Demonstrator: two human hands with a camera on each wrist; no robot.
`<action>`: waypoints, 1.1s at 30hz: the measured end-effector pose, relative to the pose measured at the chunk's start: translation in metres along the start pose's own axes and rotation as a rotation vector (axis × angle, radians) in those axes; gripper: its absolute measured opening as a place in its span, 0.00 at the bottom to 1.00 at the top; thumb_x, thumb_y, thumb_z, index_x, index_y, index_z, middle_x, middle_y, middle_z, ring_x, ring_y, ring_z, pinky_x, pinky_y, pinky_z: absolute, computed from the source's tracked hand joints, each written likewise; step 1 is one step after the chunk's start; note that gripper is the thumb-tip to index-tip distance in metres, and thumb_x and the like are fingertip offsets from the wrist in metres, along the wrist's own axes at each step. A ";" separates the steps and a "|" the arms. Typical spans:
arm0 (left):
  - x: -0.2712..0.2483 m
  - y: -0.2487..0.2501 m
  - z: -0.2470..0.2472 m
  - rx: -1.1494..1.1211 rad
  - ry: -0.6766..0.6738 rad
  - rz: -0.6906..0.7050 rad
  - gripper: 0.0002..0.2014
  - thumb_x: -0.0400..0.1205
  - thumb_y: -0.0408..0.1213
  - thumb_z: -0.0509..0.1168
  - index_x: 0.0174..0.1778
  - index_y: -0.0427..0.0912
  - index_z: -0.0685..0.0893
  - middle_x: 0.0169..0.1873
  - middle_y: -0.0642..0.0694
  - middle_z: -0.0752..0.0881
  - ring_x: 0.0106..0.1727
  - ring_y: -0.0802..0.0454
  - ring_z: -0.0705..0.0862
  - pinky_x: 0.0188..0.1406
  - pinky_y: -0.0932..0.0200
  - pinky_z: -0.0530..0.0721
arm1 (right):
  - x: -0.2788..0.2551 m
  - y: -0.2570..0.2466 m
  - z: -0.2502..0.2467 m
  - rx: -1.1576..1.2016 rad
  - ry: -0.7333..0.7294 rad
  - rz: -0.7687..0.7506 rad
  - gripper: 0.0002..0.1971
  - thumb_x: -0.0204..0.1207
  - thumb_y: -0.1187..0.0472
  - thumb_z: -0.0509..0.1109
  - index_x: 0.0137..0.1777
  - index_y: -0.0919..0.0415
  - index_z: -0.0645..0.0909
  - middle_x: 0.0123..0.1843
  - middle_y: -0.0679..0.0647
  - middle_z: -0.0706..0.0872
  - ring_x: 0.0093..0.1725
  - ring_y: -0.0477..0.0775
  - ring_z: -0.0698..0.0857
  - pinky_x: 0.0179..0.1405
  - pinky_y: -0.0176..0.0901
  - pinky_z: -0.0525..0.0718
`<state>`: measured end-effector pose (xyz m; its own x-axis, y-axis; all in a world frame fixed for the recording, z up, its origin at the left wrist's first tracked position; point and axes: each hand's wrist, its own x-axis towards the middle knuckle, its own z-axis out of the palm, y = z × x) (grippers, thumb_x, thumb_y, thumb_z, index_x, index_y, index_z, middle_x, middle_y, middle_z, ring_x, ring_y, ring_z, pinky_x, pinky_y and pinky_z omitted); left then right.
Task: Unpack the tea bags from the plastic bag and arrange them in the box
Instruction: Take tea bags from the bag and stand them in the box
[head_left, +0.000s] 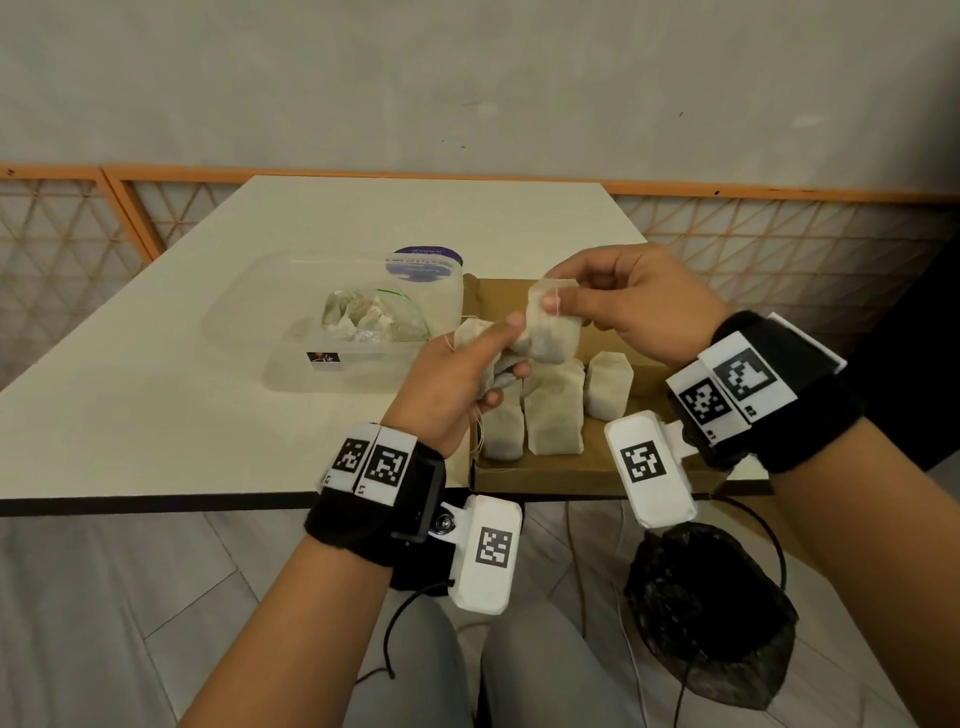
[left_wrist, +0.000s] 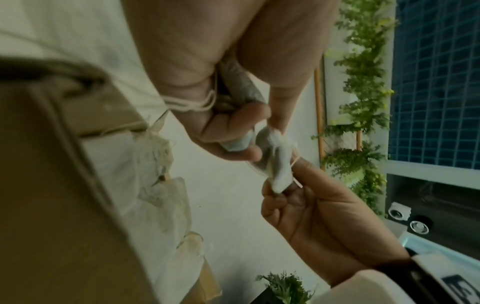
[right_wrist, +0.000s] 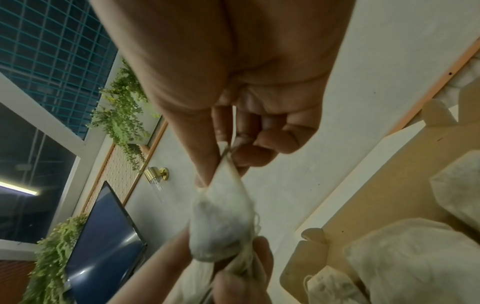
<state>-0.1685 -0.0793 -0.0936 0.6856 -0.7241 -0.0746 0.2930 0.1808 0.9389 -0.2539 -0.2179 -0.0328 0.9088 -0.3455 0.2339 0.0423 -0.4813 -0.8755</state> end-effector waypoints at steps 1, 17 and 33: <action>0.000 -0.001 0.000 0.025 -0.014 0.006 0.08 0.81 0.41 0.67 0.41 0.41 0.82 0.31 0.48 0.85 0.32 0.56 0.81 0.16 0.70 0.67 | 0.000 0.000 0.000 -0.003 0.002 -0.007 0.06 0.73 0.67 0.72 0.49 0.63 0.84 0.35 0.59 0.83 0.26 0.36 0.78 0.28 0.22 0.73; 0.001 -0.006 0.004 -0.010 0.052 0.086 0.08 0.83 0.38 0.65 0.39 0.43 0.83 0.28 0.52 0.87 0.30 0.61 0.84 0.18 0.71 0.70 | -0.015 0.009 -0.005 0.140 0.134 0.039 0.04 0.74 0.63 0.72 0.44 0.53 0.87 0.43 0.53 0.88 0.39 0.42 0.81 0.36 0.32 0.77; -0.004 -0.012 0.014 0.208 -0.122 0.158 0.09 0.85 0.40 0.61 0.43 0.44 0.86 0.30 0.47 0.87 0.34 0.55 0.85 0.20 0.69 0.71 | -0.014 0.016 -0.001 0.183 0.117 0.211 0.04 0.72 0.66 0.73 0.39 0.57 0.86 0.38 0.51 0.88 0.36 0.43 0.86 0.37 0.33 0.84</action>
<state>-0.1839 -0.0877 -0.0998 0.6229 -0.7748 0.1078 0.0368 0.1666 0.9853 -0.2666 -0.2214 -0.0497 0.8520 -0.5179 0.0767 -0.0584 -0.2396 -0.9691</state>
